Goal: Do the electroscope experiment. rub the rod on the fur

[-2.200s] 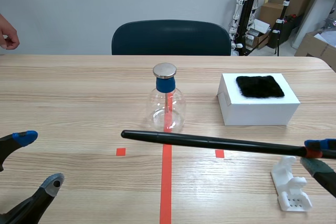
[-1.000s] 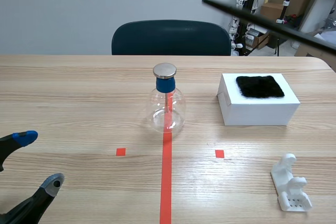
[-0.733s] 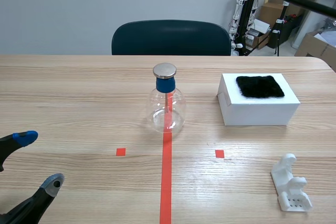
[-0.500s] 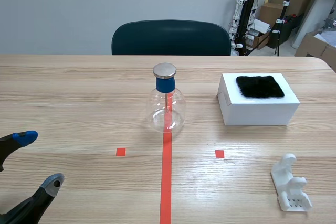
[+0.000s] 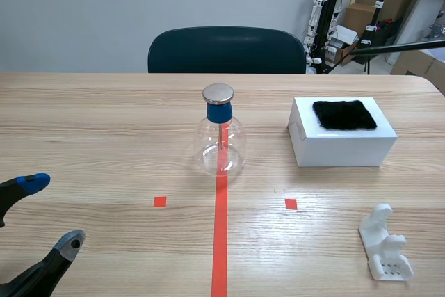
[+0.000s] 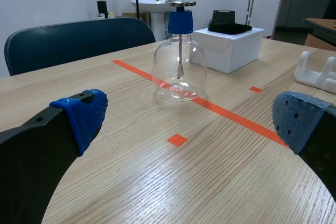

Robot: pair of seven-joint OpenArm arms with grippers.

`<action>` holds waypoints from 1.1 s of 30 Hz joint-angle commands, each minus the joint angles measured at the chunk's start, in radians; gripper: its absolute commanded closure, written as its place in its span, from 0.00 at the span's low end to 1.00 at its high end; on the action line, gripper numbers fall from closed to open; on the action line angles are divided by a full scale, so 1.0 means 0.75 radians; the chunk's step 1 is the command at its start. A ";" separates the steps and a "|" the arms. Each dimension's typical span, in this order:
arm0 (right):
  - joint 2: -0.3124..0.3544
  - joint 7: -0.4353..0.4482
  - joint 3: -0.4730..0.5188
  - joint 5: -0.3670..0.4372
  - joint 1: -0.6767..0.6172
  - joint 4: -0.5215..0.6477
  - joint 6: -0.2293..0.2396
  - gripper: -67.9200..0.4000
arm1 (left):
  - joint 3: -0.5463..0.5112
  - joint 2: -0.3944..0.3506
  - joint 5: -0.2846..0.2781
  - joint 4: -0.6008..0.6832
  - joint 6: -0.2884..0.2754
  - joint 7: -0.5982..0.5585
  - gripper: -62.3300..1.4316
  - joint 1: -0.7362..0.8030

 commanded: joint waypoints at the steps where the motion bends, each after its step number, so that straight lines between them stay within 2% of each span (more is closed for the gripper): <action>1: 0.019 -0.007 -0.008 -0.020 0.054 0.016 -0.052 0.99 | -0.002 -0.019 -0.014 0.012 -0.001 -0.039 0.00 0.003; 4: -0.010 -0.008 -0.049 -0.133 0.096 -0.022 -0.084 0.99 | -0.002 -0.019 -0.014 0.012 -0.001 -0.039 0.00 0.003; 7: -0.051 -0.013 -0.053 -0.241 0.112 -0.049 -0.085 0.99 | -0.002 -0.019 -0.014 0.012 -0.001 -0.039 0.00 0.003; 16: -0.110 -0.055 -0.055 -0.382 0.115 -0.133 -0.084 0.99 | -0.002 -0.019 -0.014 0.012 -0.001 -0.039 0.00 0.003; 20: -0.118 -0.103 -0.055 -0.422 0.115 -0.172 -0.084 0.99 | -0.002 -0.019 -0.014 0.012 -0.001 -0.039 0.00 0.003; 24: -0.117 -0.094 -0.055 -0.443 0.115 -0.202 -0.083 0.99 | -0.002 -0.019 -0.014 0.012 -0.001 -0.039 0.00 0.003; 31: -0.118 0.108 -0.055 -0.387 0.111 -0.202 -0.085 0.99 | -0.002 -0.019 -0.014 0.012 -0.001 -0.039 0.00 0.003; 33: -0.119 0.108 -0.055 -0.377 0.108 -0.202 -0.084 0.99 | -0.002 -0.019 -0.014 0.012 -0.001 -0.039 0.00 0.003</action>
